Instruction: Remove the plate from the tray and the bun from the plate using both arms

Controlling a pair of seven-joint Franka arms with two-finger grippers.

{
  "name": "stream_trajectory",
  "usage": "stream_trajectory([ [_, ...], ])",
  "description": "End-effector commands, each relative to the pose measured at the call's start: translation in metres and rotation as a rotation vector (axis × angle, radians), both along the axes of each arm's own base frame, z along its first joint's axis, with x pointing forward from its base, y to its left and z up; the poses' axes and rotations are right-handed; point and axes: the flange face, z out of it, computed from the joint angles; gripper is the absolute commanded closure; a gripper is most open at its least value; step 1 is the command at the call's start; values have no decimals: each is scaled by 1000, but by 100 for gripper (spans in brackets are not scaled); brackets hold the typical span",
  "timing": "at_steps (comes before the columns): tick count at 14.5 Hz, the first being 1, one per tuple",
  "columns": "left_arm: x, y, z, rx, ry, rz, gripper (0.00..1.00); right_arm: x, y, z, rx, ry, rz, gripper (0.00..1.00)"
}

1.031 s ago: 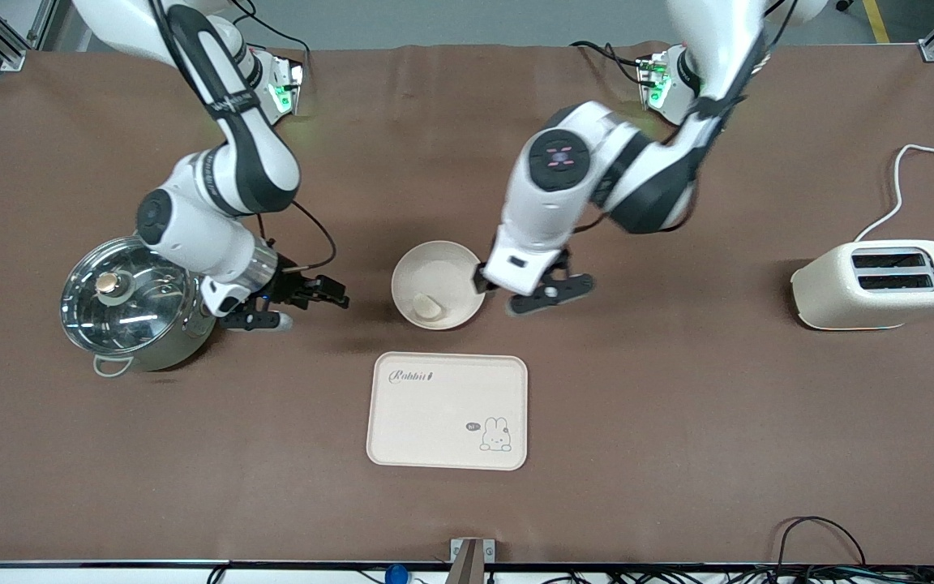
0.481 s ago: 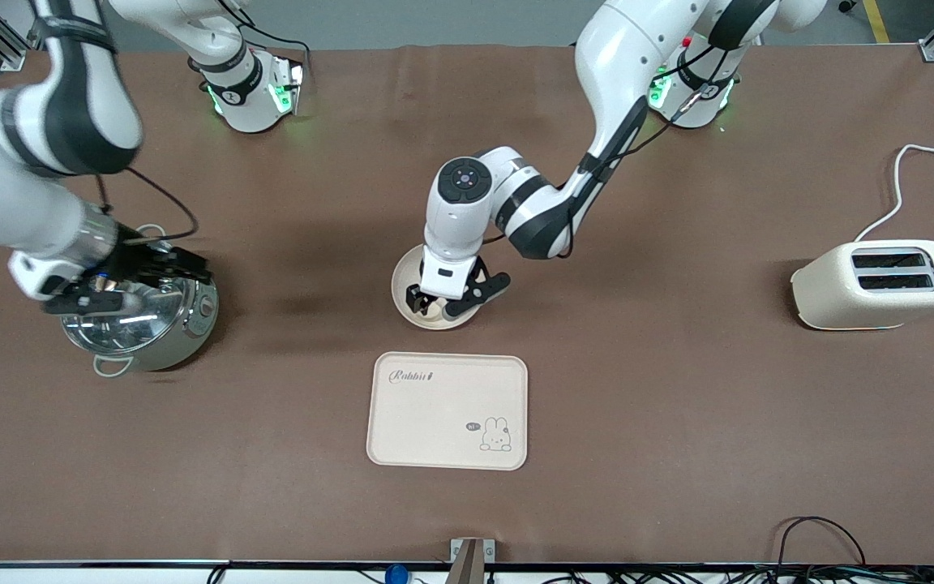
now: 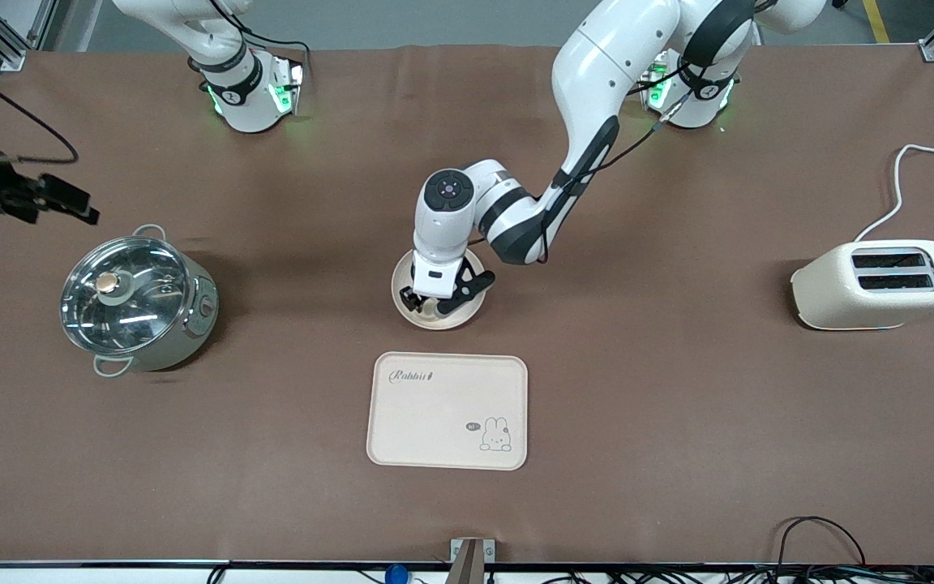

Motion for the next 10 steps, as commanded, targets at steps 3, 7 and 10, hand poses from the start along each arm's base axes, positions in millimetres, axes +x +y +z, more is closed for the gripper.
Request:
stream_trajectory([
  [3, 4, -5, -14, -10, -26, 16, 60, 37, 5, 37, -70, -75, -45, 0],
  [7, 3, -4, -17, -4, -25, 11, 93, 45, -2, 37, -63, -75, -58, 0],
  [10, 10, 1, 15, 19, -35, 6, 99, 37, -9, 47, -58, -53, -71, 0],
])
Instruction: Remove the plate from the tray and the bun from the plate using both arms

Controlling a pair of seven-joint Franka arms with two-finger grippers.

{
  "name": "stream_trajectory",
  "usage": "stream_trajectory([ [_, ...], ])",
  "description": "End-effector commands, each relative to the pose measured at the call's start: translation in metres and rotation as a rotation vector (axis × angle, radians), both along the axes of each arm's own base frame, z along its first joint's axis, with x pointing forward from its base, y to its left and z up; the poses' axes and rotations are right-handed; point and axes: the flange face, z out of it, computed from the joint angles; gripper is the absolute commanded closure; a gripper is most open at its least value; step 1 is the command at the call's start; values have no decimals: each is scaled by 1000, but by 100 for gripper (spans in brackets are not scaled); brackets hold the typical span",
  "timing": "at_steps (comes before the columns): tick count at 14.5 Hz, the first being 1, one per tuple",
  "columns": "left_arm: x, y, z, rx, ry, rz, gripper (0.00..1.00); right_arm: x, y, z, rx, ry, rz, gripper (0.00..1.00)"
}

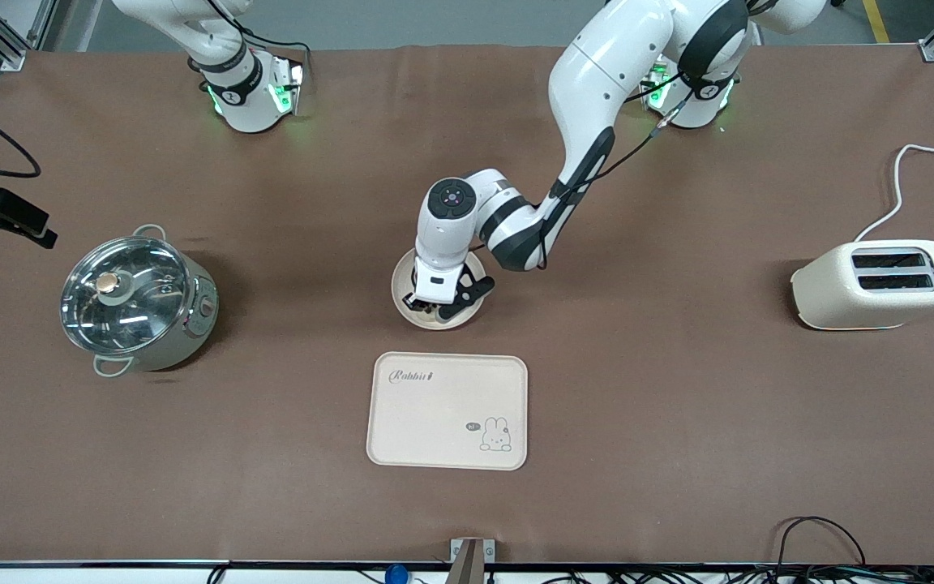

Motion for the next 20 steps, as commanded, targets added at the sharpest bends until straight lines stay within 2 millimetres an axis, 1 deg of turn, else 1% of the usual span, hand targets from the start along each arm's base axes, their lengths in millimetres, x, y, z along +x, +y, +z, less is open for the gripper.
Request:
stream_trajectory([
  [1, 15, 15, 38, 79, -6, 7, 99, -7, 1, 20, -8, 7, -18, 0],
  [3, 42, 51, 75, 164, -9, 15, 99, -6, 6, 17, -8, 12, -12, 0],
  [4, 59, 77, 89, 198, 13, 47, 99, -6, 8, 17, -8, 13, -9, 0],
  [5, 76, 100, 96, 216, 26, 66, 98, -7, 9, 17, -8, 15, -7, 0],
  [6, 96, 128, 95, 228, 39, 99, 97, -7, 8, 17, -8, 15, -7, 0],
  [7, 117, 161, 88, 239, 55, 129, 96, -6, 7, 17, -8, 13, -9, 0],
  [8, 135, 201, 73, 269, 78, 150, 96, -7, 6, 17, -8, 13, -10, 0],
  [9, 157, 244, 63, 311, 76, 145, 97, -7, 6, 17, -8, 13, -10, 0],
  [12, 197, 347, 46, 357, 100, 74, 97, -6, 7, 18, -8, 7, -9, 0],
  [13, 205, 371, 41, 359, 108, 52, 97, -6, 5, 18, -8, 7, -13, 0],
  [14, 210, 386, 37, 351, 108, 42, 97, -7, 3, 18, -8, 8, -16, 0],
  [15, 215, 399, 28, 343, 109, 44, 91, -7, 3, 18, -8, 11, -16, 0],
  [16, 215, 409, 17, 345, 124, 47, 80, -7, 3, 18, -8, 15, -16, 0],
  [17, 215, 414, 9, 347, 136, 51, 52, -7, 4, 18, -7, 16, -15, 0],
  [18, 215, 415, 10, 346, 137, 52, 8, -7, 5, 18, -7, 16, -13, 0],
  [19, 216, 417, 17, 341, 129, 52, 0, -7, 5, 17, -7, 16, -13, 0],
  [20, 218, 418, 22, 339, 125, 55, 0, -7, 4, 17, -7, 16, -15, 0],
])
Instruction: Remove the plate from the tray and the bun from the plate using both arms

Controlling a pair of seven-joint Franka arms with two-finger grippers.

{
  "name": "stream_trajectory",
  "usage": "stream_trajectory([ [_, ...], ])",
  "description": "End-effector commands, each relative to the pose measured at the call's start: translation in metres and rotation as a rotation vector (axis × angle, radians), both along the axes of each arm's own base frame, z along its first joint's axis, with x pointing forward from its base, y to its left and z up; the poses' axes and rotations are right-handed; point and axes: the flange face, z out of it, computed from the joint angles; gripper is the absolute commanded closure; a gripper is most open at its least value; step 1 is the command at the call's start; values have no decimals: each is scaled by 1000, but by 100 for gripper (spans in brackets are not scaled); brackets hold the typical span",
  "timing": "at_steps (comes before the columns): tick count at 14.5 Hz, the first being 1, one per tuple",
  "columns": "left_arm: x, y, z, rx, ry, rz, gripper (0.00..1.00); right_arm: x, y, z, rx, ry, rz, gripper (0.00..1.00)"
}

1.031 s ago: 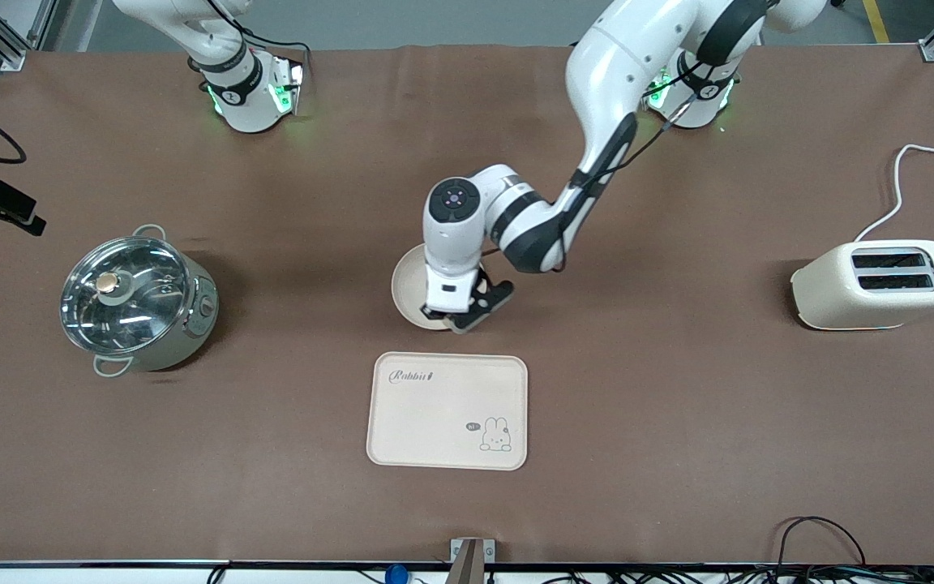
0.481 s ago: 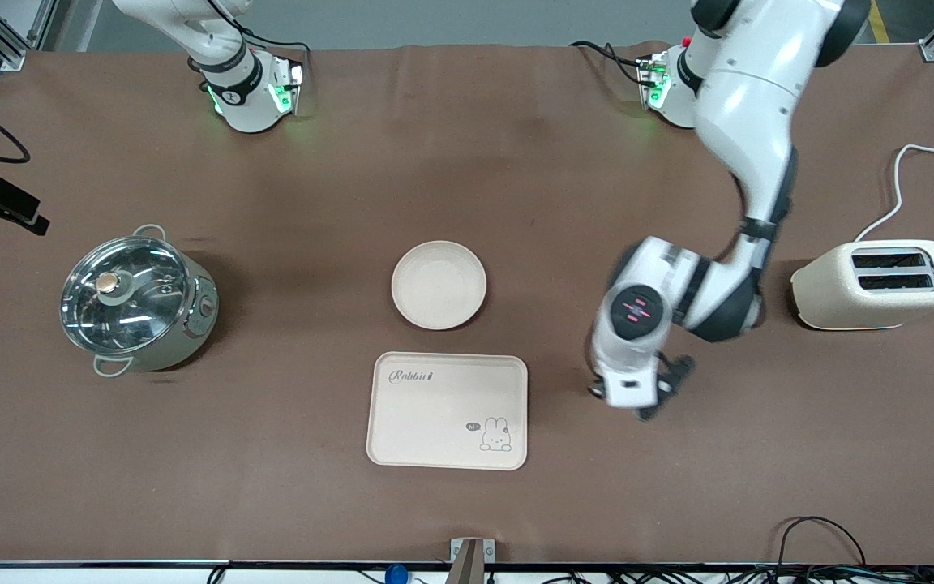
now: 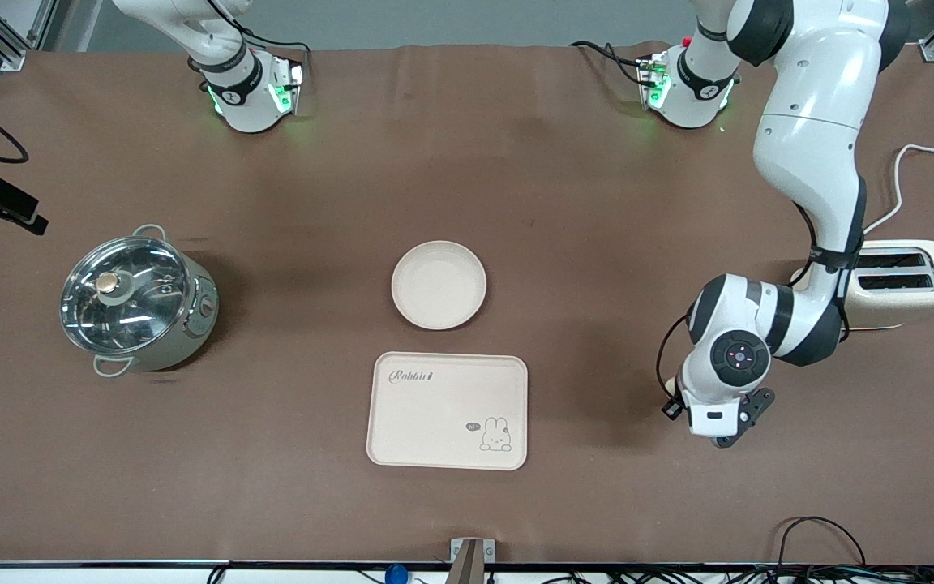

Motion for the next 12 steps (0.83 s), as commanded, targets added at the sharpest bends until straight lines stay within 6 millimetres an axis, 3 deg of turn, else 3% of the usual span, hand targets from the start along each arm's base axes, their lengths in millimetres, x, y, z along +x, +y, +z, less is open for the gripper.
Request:
stream_trajectory([
  [1, 1, -6, 25, -7, -23, -12, 0, -2, 0, 3, -11, 3, -16, 0],
  [4, 2, -4, 75, -80, -26, 19, 0, -1, -5, 4, -10, -4, -17, 0],
  [8, -9, -2, 144, -76, -11, -64, 0, 1, -7, 4, -13, -10, -13, 0],
  [11, -30, 8, 236, -69, -10, -262, 0, 3, -8, 3, -16, -23, -14, 0],
  [12, -39, 21, 269, -71, -19, -328, 0, 3, -8, 3, -16, -23, -13, 0],
])
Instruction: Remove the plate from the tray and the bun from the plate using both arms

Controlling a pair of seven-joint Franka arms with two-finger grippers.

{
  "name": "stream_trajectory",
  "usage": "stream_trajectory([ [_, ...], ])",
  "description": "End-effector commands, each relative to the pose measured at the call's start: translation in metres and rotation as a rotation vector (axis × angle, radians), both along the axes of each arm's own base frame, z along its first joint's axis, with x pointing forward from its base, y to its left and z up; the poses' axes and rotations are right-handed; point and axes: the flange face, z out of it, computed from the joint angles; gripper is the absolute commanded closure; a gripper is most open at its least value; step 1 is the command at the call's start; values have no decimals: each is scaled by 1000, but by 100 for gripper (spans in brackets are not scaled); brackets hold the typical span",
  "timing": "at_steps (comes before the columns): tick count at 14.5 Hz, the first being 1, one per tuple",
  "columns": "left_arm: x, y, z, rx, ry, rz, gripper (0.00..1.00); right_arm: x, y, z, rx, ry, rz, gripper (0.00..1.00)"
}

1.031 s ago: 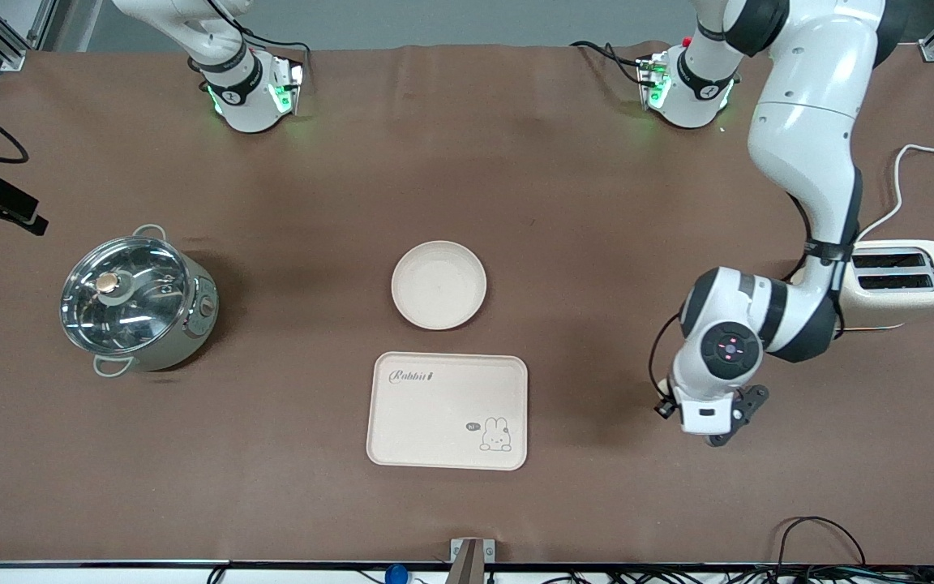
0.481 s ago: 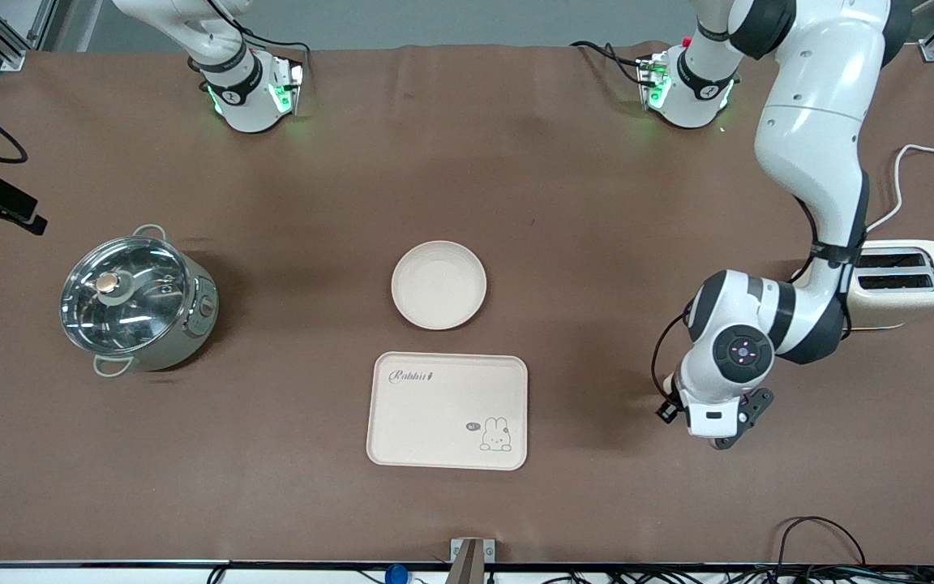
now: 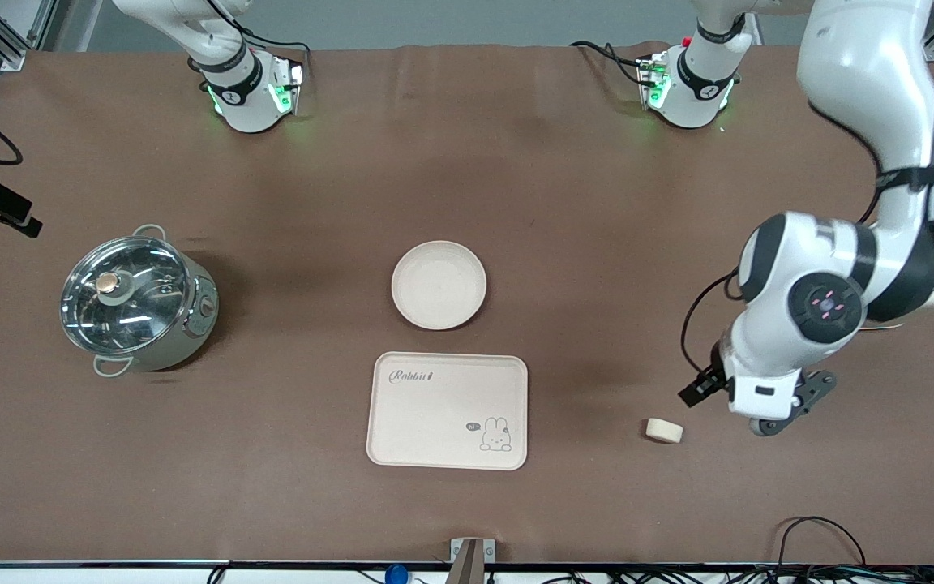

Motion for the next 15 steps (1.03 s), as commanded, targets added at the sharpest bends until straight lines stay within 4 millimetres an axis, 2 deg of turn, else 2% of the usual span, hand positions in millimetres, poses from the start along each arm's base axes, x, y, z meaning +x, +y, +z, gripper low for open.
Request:
stream_trajectory([
  [1, -34, 25, 89, -9, 7, -168, 0, 1, -2, 2, -14, -5, -3, 0],
  [4, -76, 39, 165, -14, 26, -359, 0, 1, -1, 2, -12, -6, -1, 0],
  [7, -108, 70, 215, -50, 31, -557, 0, 1, 1, 3, -14, -5, 3, 0],
  [9, -142, 79, 231, -49, 31, -650, 0, 1, 1, 3, -14, -4, 0, 0],
  [10, -161, 86, 231, -47, 38, -642, 0, 1, 0, 3, -13, -2, -2, 0],
  [12, -196, 76, 232, -42, 36, -666, 0, 0, 0, 3, -15, 1, -2, 0],
  [13, -206, 78, 231, -39, 32, -666, 0, -2, -1, 4, -22, 5, -1, 0],
  [15, -202, 82, 236, -41, 24, -661, 0, -4, 0, 2, -26, 20, -4, 0],
])
